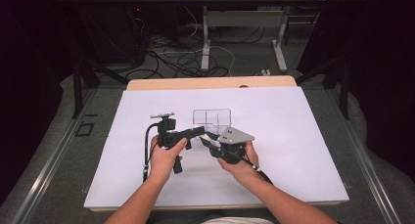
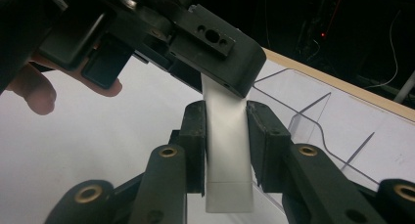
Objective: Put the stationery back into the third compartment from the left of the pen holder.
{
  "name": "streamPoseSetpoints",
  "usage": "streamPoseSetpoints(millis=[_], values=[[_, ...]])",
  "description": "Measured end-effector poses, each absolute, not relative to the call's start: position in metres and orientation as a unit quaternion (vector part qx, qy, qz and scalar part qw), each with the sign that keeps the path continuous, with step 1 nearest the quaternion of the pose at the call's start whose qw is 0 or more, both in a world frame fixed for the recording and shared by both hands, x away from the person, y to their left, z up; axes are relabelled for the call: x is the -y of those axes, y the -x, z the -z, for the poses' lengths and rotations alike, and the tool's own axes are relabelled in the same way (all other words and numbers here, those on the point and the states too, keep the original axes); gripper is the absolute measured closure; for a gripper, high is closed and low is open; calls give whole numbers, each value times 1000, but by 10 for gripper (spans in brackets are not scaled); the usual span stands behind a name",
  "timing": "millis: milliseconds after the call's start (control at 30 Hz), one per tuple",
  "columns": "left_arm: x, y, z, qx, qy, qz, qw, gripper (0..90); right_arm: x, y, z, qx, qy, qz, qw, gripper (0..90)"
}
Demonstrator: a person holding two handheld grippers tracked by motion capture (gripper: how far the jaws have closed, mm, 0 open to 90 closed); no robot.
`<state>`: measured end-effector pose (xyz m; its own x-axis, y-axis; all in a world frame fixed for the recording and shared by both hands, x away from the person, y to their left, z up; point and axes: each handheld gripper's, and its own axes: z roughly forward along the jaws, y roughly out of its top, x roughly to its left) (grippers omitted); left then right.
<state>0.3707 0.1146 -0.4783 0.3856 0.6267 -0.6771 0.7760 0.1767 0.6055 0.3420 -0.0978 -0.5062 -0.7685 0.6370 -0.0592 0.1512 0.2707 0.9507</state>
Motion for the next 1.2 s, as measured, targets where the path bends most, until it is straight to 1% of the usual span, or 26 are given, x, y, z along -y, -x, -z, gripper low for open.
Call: streamPoseSetpoints(millis=[133, 200, 667, 1133, 1167, 1200], values=[[-116, -372, 479, -554, -634, 77, 534, 571, 97, -342, 507, -765, -256, -548, 221, 699], [-117, -372, 479, -551, -638, 83, 532, 597, 97, -343, 507, -760, -257, -556, 219, 699], [-120, -374, 482, -564, -624, 114, 529, 648, 96, -342, 510, -763, -257, -553, 216, 699], [-118, -376, 479, -568, -621, 119, 527, 662, 97, -343, 510, -760, -258, -556, 217, 695], [-118, -376, 479, -567, -626, 115, 523, 662, 98, -343, 510, -759, -258, -557, 217, 690], [-118, -377, 480, -563, -631, 110, 522, 663, 99, -343, 509, -762, -260, -553, 215, 646]])
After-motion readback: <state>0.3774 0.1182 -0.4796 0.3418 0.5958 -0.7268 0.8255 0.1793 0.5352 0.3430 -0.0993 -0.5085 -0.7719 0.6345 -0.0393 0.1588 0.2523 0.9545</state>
